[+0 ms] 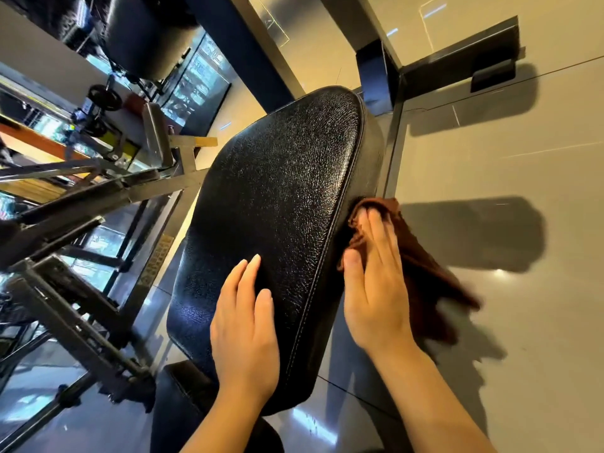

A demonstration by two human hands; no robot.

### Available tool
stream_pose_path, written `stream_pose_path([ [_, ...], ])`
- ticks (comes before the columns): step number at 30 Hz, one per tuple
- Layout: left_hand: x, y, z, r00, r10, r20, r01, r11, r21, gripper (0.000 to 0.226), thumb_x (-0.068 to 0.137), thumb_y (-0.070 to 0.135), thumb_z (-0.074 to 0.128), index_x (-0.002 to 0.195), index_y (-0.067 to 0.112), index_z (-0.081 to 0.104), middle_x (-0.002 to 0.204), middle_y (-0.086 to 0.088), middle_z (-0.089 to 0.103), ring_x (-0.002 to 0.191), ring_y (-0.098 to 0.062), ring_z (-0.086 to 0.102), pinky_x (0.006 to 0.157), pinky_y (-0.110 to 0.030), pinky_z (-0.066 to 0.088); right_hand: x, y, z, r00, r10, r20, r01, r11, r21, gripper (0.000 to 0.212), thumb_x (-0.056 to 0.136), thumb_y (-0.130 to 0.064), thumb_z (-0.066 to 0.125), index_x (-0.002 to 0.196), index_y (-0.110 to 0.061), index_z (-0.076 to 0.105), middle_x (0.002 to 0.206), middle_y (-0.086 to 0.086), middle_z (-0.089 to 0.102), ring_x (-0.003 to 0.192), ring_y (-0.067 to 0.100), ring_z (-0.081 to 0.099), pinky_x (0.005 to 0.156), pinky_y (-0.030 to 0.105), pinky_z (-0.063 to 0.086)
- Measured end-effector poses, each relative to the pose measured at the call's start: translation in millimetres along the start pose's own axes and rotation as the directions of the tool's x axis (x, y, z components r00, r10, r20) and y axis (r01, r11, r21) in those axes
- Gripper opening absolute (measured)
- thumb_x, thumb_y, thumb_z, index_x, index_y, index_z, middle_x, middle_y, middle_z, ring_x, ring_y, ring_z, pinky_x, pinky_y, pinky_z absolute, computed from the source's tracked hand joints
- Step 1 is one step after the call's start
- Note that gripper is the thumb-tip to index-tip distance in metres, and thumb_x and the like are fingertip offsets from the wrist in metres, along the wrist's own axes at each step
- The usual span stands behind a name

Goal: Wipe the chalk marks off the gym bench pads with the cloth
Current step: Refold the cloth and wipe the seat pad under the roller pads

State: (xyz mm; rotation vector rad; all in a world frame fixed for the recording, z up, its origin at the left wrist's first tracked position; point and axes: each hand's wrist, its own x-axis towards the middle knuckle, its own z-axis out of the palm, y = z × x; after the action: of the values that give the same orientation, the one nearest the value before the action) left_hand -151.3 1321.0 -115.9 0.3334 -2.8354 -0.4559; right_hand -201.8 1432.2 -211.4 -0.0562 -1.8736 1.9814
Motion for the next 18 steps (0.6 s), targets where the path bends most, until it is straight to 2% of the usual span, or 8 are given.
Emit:
stream_pose_path([
  [2,-0.1,1.6,-0.5,1.000,-0.004,-0.001,0.004,1.000,0.008,0.046,0.080,0.058,0.018,0.124,0.060,0.029,0.148,0.020,0.035,0.134,0.004,0.029,0.111,-0.030,0.023,27.9,-7.9,-0.5,0.998,0.062,-0.012,-0.062,0.997,0.043,0.056,0.096,-0.039,0.028,0.147,-0.020,0.015,0.153,-0.008,0.021,0.147,0.012,0.013,0.121,0.030,0.009],
  [5,0.0,2.5,-0.6,1.000,-0.006,0.005,0.006,1.000,0.027,0.051,0.080,0.057,0.017,0.129,0.056,0.029,0.148,0.020,0.033,0.134,0.003,0.029,0.114,-0.036,0.024,68.1,-14.7,-1.7,0.994,0.106,-0.037,-0.106,0.994,0.016,0.057,0.100,-0.037,0.025,0.152,-0.014,0.019,0.161,0.001,0.018,0.149,0.017,0.009,0.121,0.027,0.006],
  [9,0.2,2.9,-1.4,1.000,-0.008,0.001,0.008,0.999,0.034,0.051,0.080,0.056,0.017,0.130,0.057,0.027,0.148,0.021,0.033,0.134,0.002,0.030,0.114,-0.041,0.026,63.6,-13.3,-2.4,0.994,0.105,0.001,-0.105,0.993,0.060,0.056,0.101,-0.032,0.028,0.152,-0.012,0.017,0.160,0.001,0.018,0.150,0.018,0.010,0.117,0.013,0.001],
  [11,-0.3,4.2,-1.0,1.000,-0.009,0.004,0.009,0.999,0.035,0.046,0.081,0.056,0.018,0.126,0.061,0.027,0.148,0.021,0.033,0.134,0.002,0.030,0.114,-0.042,0.026,33.6,-17.4,-1.1,0.998,0.069,-0.003,-0.068,0.991,0.112,0.053,0.101,-0.034,0.030,0.149,-0.018,0.014,0.157,-0.008,0.019,0.149,0.015,0.014,0.119,0.018,0.006],
  [13,-0.4,5.1,-1.8,1.000,-0.012,0.006,0.012,0.999,0.031,0.044,0.080,0.056,0.018,0.123,0.063,0.026,0.148,0.020,0.033,0.134,0.003,0.029,0.114,-0.043,0.026,-3.8,-24.8,2.1,0.999,0.047,0.015,-0.048,0.989,0.141,0.051,0.101,-0.038,0.030,0.147,-0.025,0.016,0.154,-0.016,0.021,0.148,0.011,0.016,0.121,0.029,0.012],
  [16,-0.2,5.1,-2.3,1.000,-0.016,0.016,0.015,0.999,0.033,0.044,0.080,0.057,0.018,0.123,0.064,0.024,0.149,0.020,0.032,0.134,0.005,0.028,0.114,-0.042,0.025,-32.6,-30.7,1.5,0.996,0.038,0.077,-0.044,0.996,0.082,0.050,0.101,-0.046,0.026,0.147,-0.028,0.018,0.153,-0.011,0.027,0.147,0.014,0.021,0.120,0.038,0.016],
  [18,-0.8,4.6,-2.4,1.000,-0.016,0.019,0.016,0.999,0.038,0.044,0.080,0.057,0.018,0.124,0.063,0.024,0.149,0.020,0.032,0.134,0.004,0.027,0.115,-0.041,0.025,-16.4,-29.0,-3.3,0.992,0.068,0.103,-0.073,0.996,0.044,0.050,0.098,-0.045,0.026,0.145,-0.029,0.017,0.152,-0.012,0.025,0.147,0.013,0.018,0.121,0.036,0.012],
])
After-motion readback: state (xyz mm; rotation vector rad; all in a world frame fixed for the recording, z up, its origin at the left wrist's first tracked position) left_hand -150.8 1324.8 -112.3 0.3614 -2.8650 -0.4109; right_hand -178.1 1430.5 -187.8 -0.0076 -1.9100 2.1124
